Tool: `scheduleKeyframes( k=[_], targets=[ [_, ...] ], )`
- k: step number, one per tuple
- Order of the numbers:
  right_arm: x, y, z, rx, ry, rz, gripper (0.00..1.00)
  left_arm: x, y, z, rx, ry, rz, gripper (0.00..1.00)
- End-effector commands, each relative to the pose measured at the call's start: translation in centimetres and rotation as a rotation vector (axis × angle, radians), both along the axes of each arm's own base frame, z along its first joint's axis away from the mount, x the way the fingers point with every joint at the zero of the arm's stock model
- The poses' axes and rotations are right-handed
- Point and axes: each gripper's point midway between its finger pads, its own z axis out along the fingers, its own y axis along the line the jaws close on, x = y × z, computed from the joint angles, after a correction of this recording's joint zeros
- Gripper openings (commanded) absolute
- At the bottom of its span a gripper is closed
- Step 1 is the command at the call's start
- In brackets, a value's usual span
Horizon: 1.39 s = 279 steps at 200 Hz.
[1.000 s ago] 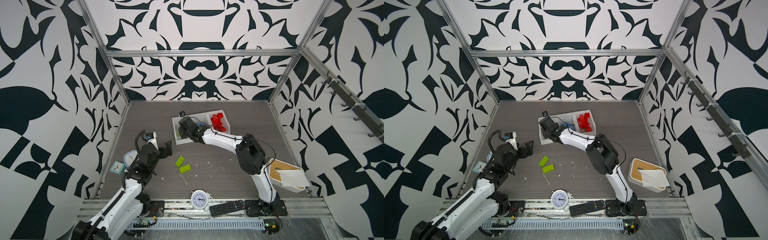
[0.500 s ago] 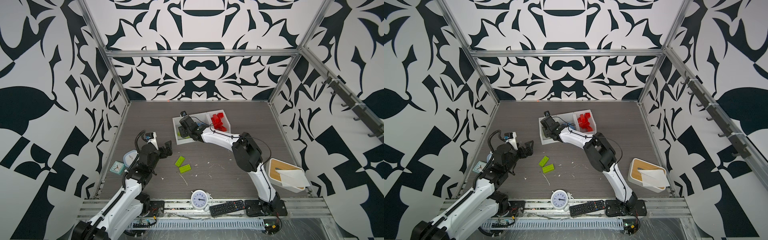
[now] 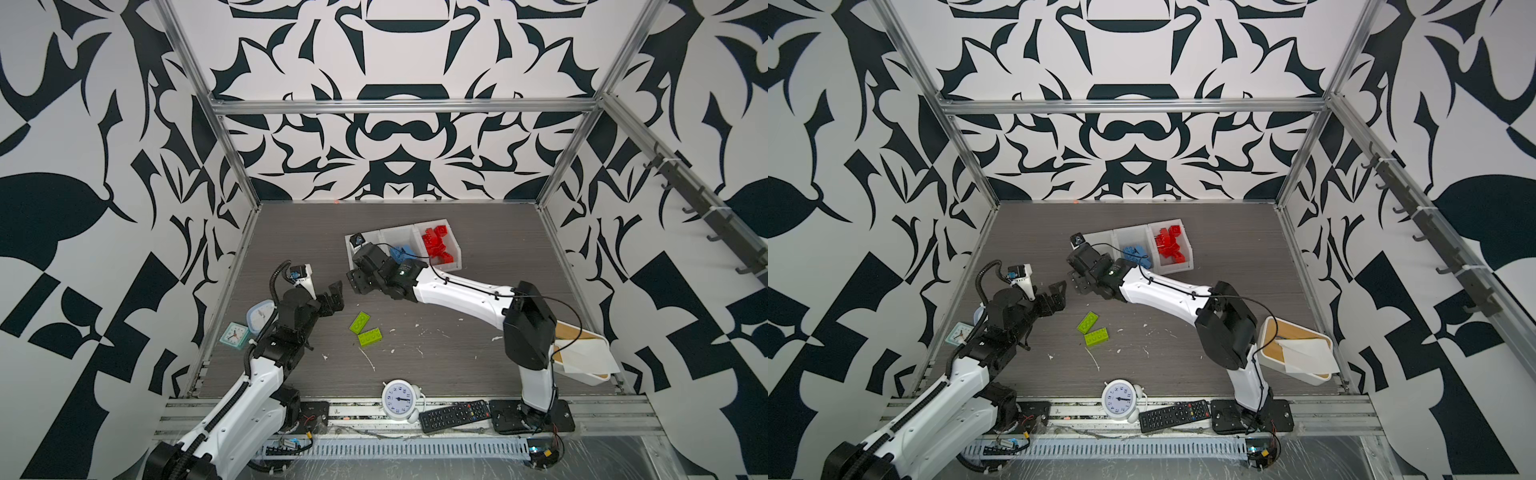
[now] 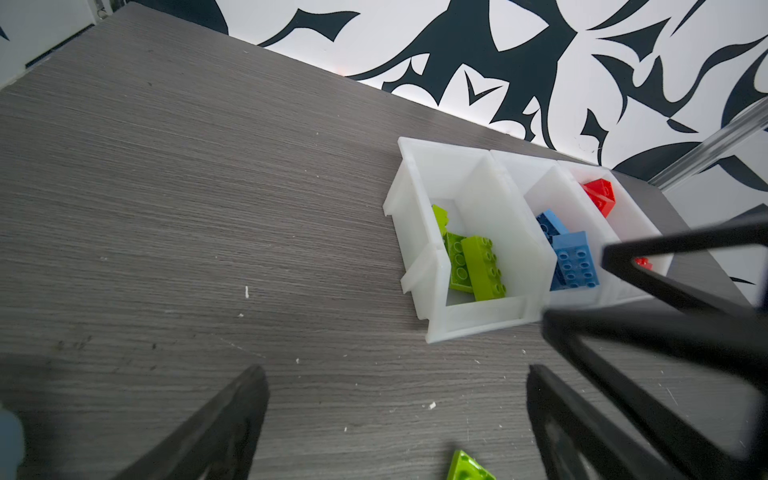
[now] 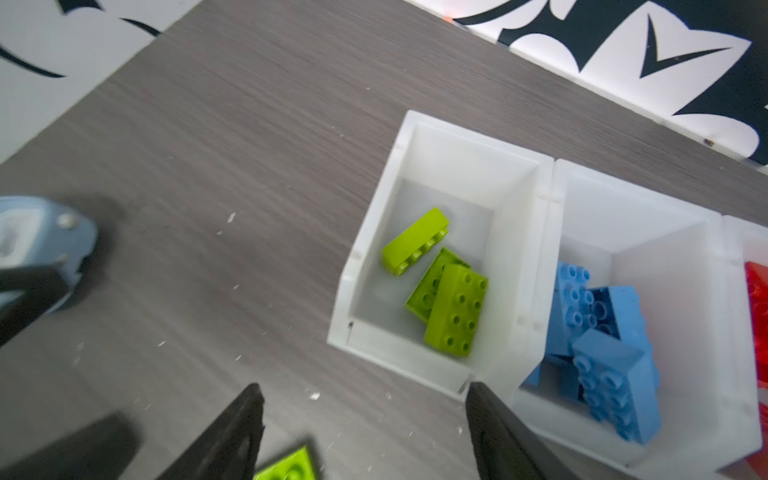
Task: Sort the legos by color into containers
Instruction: 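Withdraw the right gripper and lower it onto another green 2x4 brick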
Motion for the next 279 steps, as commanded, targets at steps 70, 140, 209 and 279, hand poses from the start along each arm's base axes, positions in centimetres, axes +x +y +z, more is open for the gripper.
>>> scheduleKeyframes(
  k=[70,140,209,279],
  targets=[
    [-8.6,-4.0,-3.3,-0.049,0.175,-0.043,0.84,0.2,-0.1,-0.2,-0.029,0.028,-0.005,1.00],
    [-9.5,-4.9,-6.7,-0.064,0.233,-0.080,0.91,0.5,-0.7,-0.7,-0.030,0.049,-0.034,1.00],
    [-9.4,-4.0,-8.3,-0.116,0.247,-0.047,0.91,0.5,-0.8,-0.7,-0.030,0.048,-0.045,1.00],
    [-10.0,-1.4,-9.6,-0.092,0.276,0.005,0.91,0.5,-0.8,-0.6,-0.030,0.051,-0.041,1.00]
  ],
)
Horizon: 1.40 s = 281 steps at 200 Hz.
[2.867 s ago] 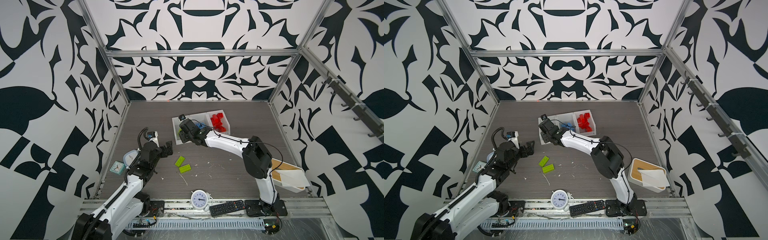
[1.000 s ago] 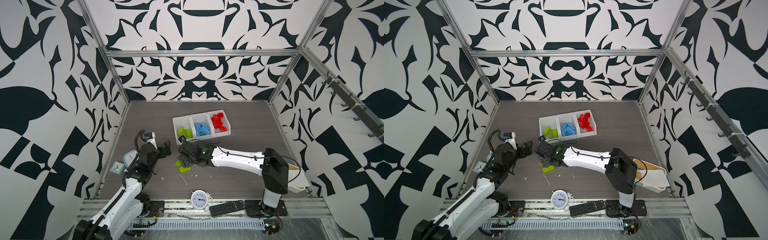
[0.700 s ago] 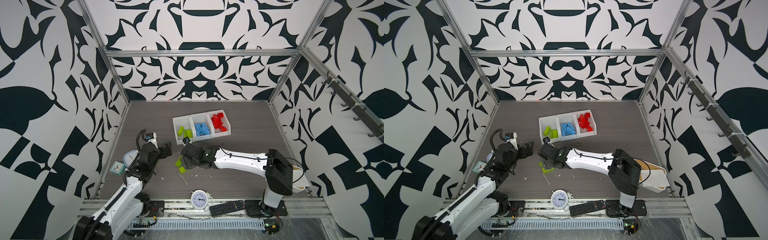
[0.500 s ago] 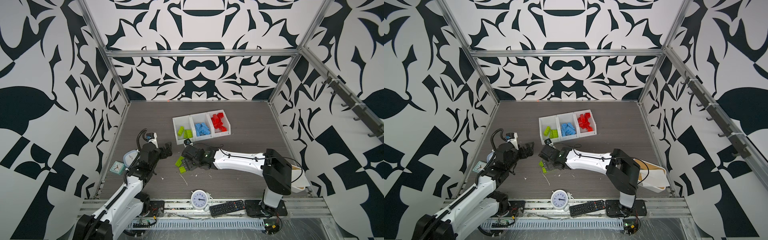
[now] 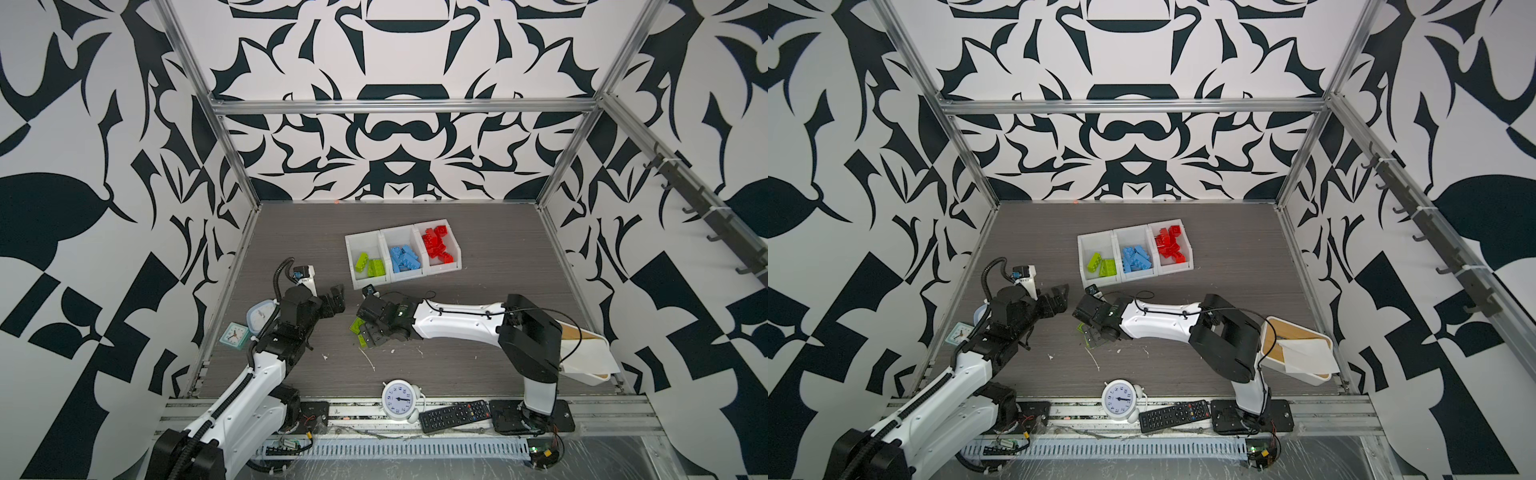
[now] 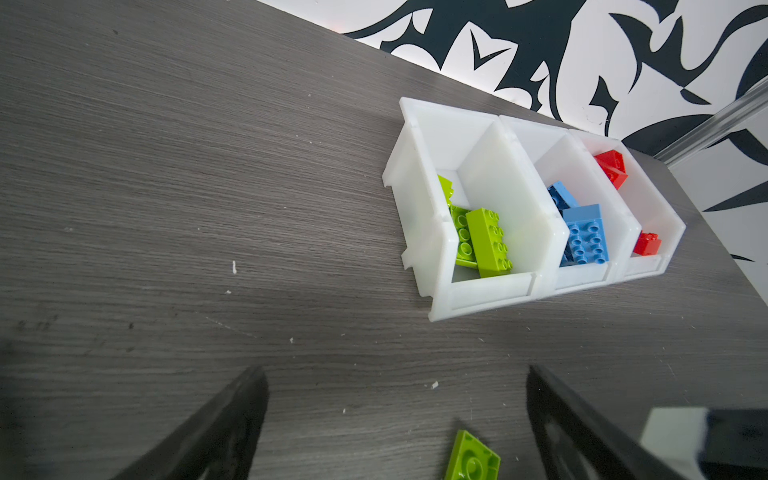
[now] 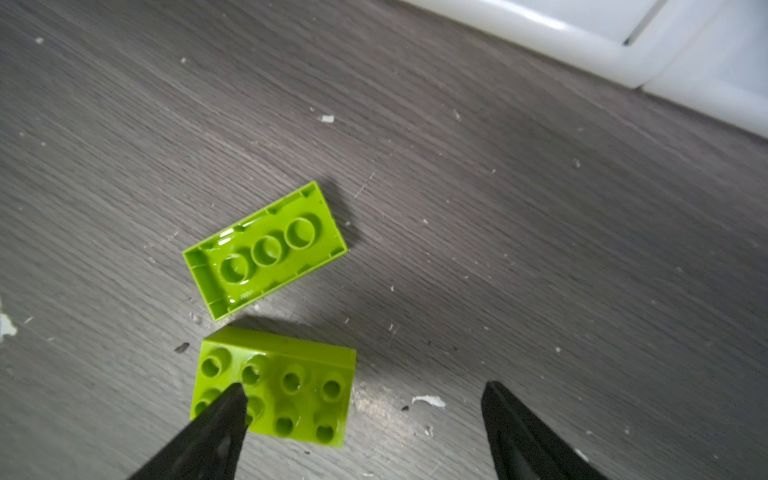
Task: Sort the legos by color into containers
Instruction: 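Withdraw the right gripper and lower it onto another green 2x4 brick, then close the right gripper on the green brick and lift it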
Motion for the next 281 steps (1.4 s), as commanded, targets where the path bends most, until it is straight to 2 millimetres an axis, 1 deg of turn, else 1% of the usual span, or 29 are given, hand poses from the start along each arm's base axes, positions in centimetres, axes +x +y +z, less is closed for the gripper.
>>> scheduleKeyframes(
  k=[1,26,40,44,62,74,103,105,110,128,174,204,245,262,281],
  targets=[
    [0.0,2.6,2.6,0.086,-0.025,0.033,0.91,0.5,-0.1,1.3,-0.018,-0.021,0.004,1.00],
    [-0.6,3.3,2.6,0.102,-0.024,0.047,0.91,0.4,-0.1,1.3,-0.016,-0.020,0.005,1.00],
    [-1.0,3.4,2.3,0.102,-0.020,0.048,0.91,0.4,0.0,1.4,-0.016,-0.023,0.010,1.00],
    [-1.5,3.7,2.1,0.114,0.009,0.062,0.91,0.4,0.1,1.4,-0.016,-0.024,0.011,1.00],
    [-1.8,3.6,1.5,0.101,0.020,0.055,0.91,0.4,0.0,1.3,-0.016,-0.021,0.010,1.00],
    [-1.7,3.4,0.9,0.083,0.022,0.047,0.91,0.5,0.0,1.2,-0.016,-0.019,0.010,1.00],
    [-1.8,3.1,0.4,0.059,0.031,0.041,0.92,0.5,0.0,1.1,-0.015,-0.013,0.007,1.00],
    [-1.4,2.9,0.4,0.049,0.009,0.029,0.92,0.5,0.0,1.1,-0.015,-0.013,0.007,1.00],
    [-1.3,2.7,0.4,0.044,0.001,0.026,0.92,0.5,0.0,1.1,-0.015,-0.012,0.007,1.00],
    [-1.3,2.6,0.1,0.033,0.001,0.025,0.92,0.5,-0.1,1.1,-0.017,-0.013,0.005,1.00],
    [-1.1,3.1,-0.6,0.040,0.003,0.028,0.90,0.5,0.0,1.1,-0.015,-0.014,0.007,1.00],
    [-1.1,3.3,-0.7,0.040,0.001,0.032,0.82,0.5,0.0,1.1,-0.016,-0.014,0.008,1.00],
    [-1.1,2.7,-0.5,0.027,-0.010,0.028,0.71,0.5,0.0,1.1,-0.016,-0.014,0.008,1.00],
    [-1.0,2.6,0.2,0.038,-0.019,0.029,0.65,0.5,-0.1,1.1,-0.016,-0.010,0.004,1.00],
    [-0.9,2.5,1.1,0.068,-0.036,0.026,0.63,0.5,-0.3,1.1,-0.021,-0.010,-0.002,1.00]
  ],
)
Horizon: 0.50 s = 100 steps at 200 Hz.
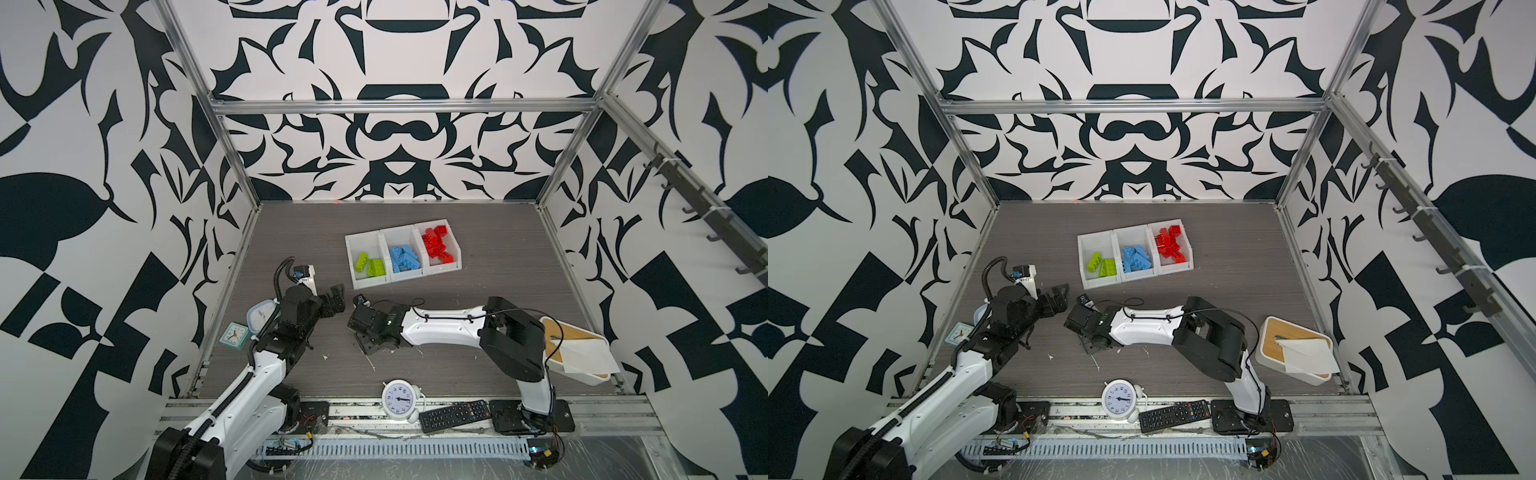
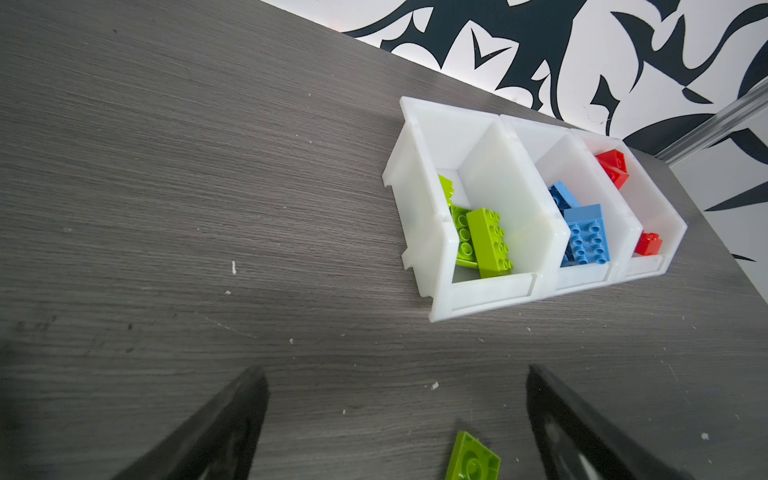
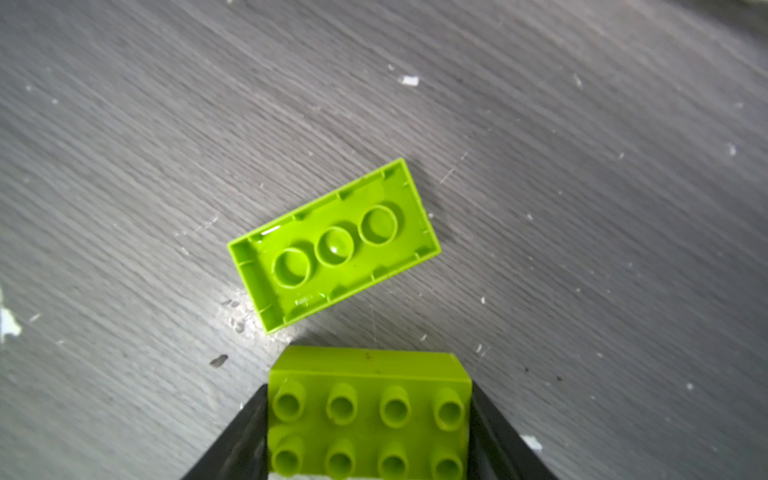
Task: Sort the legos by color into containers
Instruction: 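Close the right gripper on the green brick and lift it, then carry the green brick into the green compartment and open the right gripper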
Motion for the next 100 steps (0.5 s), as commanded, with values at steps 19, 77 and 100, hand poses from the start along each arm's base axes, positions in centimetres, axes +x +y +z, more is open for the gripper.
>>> scheduleKeyframes(
  k=[19,77,100],
  targets=[
    [0.8,0.0,4.4,0.083,-0.081,-0.014,0.62,0.5,-0.2,0.9,-0.019,-0.009,0.000,1.00],
    [3.0,-0.7,8.5,0.142,-0.140,0.000,0.57,0.7,-0.7,0.8,-0.026,0.010,-0.023,1.00],
    [5.2,-0.4,10.3,0.178,-0.178,-0.015,0.55,0.6,-0.8,1.0,-0.036,0.007,-0.026,1.00]
  ],
)
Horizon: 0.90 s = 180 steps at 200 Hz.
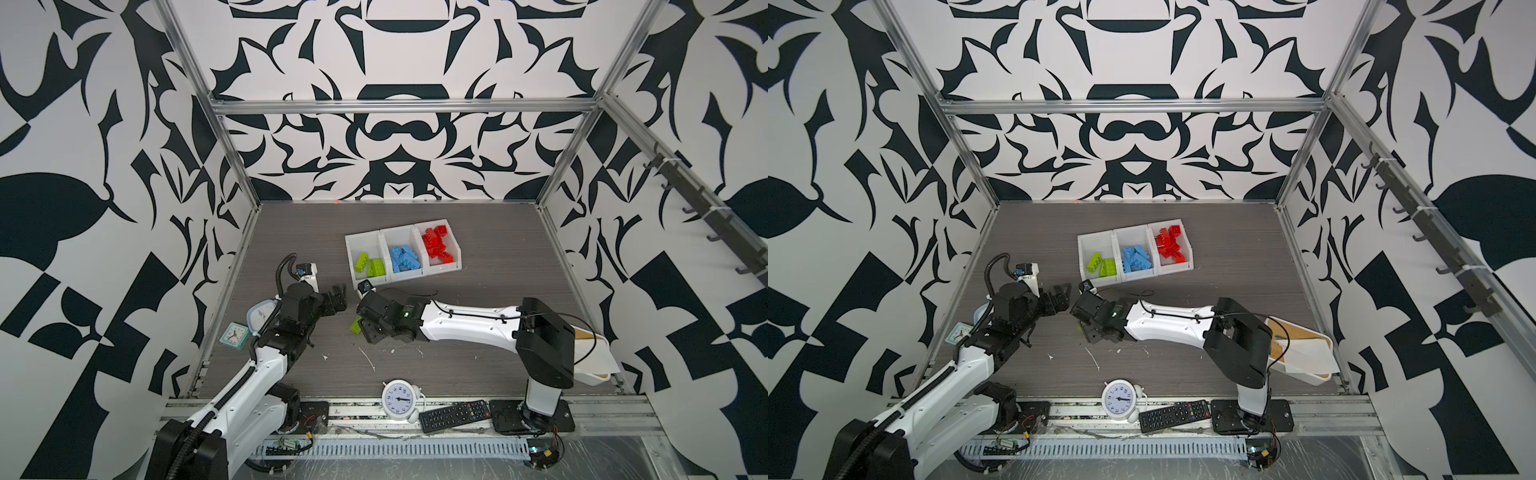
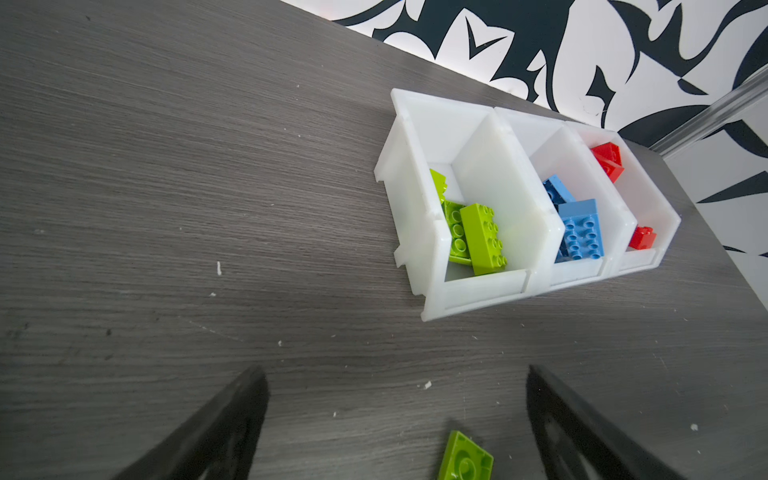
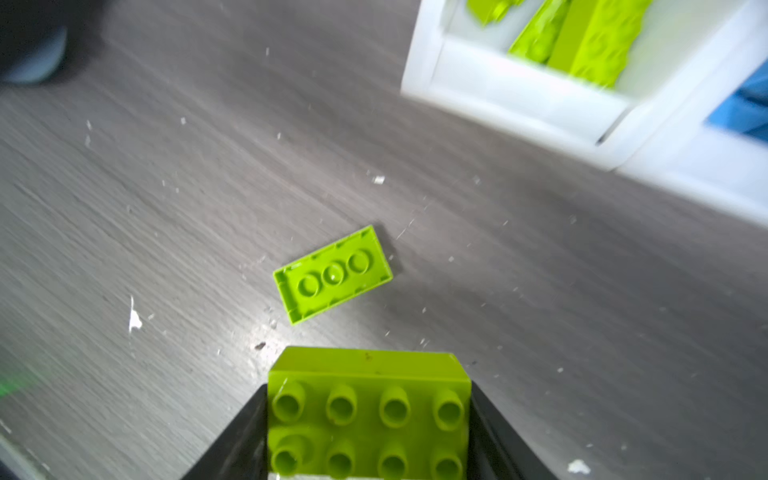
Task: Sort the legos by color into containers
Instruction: 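Carry the green brick into the green compartment and open the right gripper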
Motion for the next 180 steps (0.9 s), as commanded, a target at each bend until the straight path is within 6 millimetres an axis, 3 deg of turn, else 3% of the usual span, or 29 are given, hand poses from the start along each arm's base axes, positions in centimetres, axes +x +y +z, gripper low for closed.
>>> scheduleKeyframes(
  k=[1,43,86,120,180],
  targets=[
    [2.8,0.7,3.8,0.071,-0.080,-0.008,0.55,0.2,-0.2,1.0,-0.028,-0.012,-0.004,1.00],
    [5.5,1.6,4.8,0.088,-0.097,-0.036,0.53,-0.1,-0.3,1.8,-0.042,-0.026,-0.011,1.00],
    [6.8,3.8,5.4,0.124,-0.134,-0.014,0.52,0.3,-0.1,0.6,-0.017,-0.004,0.005,1.00],
    [9.2,5.3,5.8,0.152,-0.145,-0.008,0.51,0.5,0.1,0.5,-0.013,-0.012,0.013,1.00],
    [13.2,5.9,6.4,0.188,-0.199,-0.061,0.49,0.5,0.5,0.4,-0.006,-0.010,0.037,1.00]
  ],
)
